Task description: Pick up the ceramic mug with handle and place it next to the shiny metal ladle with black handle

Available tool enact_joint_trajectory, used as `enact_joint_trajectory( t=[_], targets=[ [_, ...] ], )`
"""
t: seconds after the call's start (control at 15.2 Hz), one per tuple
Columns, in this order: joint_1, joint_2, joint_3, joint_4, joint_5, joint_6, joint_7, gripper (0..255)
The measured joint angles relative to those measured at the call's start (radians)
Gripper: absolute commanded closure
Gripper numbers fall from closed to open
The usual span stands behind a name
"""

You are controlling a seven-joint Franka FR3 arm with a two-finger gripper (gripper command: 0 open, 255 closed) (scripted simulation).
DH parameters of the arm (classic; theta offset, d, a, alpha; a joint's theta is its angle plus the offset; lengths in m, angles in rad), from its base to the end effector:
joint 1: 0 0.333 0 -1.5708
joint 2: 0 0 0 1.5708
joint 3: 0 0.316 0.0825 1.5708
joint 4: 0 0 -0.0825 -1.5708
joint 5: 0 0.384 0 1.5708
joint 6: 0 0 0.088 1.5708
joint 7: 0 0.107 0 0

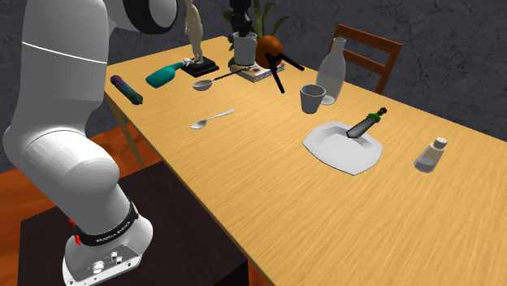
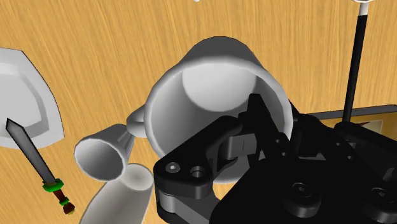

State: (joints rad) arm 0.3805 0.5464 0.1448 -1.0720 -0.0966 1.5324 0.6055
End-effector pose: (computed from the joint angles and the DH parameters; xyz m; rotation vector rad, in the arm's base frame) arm 0.6244 0.3171 0.5126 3.0755 -0.1505 -0.0887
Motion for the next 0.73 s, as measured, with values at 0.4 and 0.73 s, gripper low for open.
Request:
enact_joint_trajectory(
  t=[0.4,0.73],
  targets=[
    [-0.007,-0.015,0.000,-0.103,0.001,0.088,0.002,255],
    [-0.009,-0.015,-0.001,-0.170,0.001,0.155,0.006,255]
  ],
)
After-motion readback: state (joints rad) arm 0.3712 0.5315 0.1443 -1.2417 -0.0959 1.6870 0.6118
